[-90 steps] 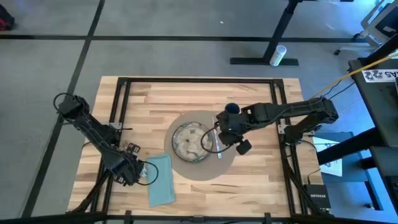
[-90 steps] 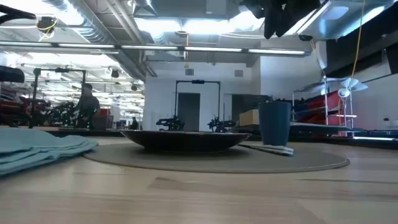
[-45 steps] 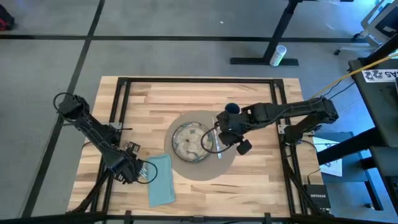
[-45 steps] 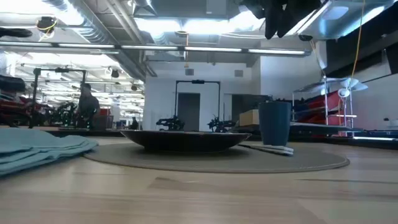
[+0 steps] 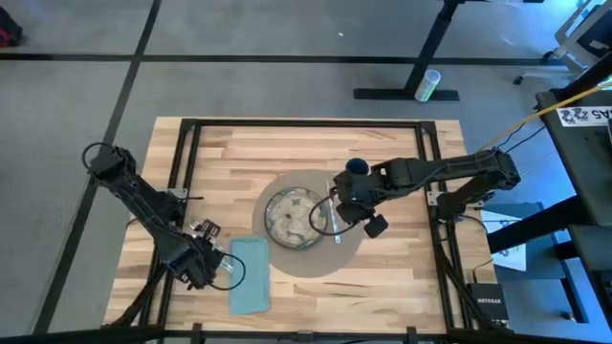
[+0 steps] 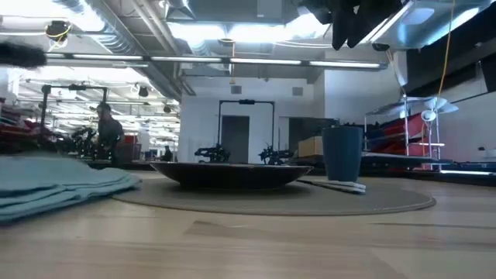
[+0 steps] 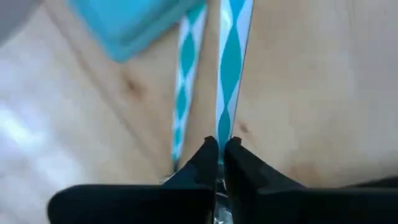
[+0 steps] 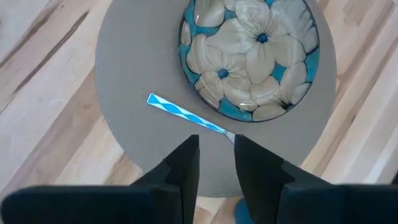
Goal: Set table place
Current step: Put the blue patterned spoon on the brown tablemat to the right of the blue patterned table knife
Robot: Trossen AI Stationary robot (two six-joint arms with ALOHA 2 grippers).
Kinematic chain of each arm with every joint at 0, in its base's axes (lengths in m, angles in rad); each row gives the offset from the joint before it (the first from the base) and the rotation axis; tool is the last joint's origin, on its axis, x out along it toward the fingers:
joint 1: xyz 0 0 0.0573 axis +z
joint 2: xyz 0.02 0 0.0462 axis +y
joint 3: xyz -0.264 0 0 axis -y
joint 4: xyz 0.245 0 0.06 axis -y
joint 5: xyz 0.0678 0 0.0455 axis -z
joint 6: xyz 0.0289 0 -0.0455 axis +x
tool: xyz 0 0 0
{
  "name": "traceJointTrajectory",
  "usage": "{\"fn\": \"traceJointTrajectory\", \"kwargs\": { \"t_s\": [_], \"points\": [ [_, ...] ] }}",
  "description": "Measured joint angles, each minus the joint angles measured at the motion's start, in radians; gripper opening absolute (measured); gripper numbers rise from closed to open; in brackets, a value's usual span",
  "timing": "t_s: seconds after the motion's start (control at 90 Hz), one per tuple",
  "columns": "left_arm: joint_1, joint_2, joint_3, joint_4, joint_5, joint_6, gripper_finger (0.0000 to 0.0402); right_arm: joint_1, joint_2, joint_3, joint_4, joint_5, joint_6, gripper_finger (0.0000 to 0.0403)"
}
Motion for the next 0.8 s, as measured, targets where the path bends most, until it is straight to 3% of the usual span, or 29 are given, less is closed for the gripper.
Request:
{"fn": "traceJointTrajectory", "kwargs": {
  "t_s": [0.156,0.344,0.533,0.8],
  "points": [
    [0.024,0.000,0.086,-0.130,-0.077,0.111,0.0000,0.000,-0.003,0.000,-0.043,0.000,0.005,0.0088],
    [0.119,0.000,0.144,-0.145,-0.150,0.341,0.0001,0.000,-0.033,0.000,-0.070,0.000,0.039,0.0088],
    [0.240,0.006,0.188,-0.085,-0.249,0.652,0.0001,0.000,-0.107,-0.009,-0.095,0.017,0.077,0.0088],
    [0.416,0.086,0.275,0.079,-0.273,1.067,0.0000,0.000,-0.212,-0.010,-0.119,0.071,0.126,0.0088]
  ]
}}
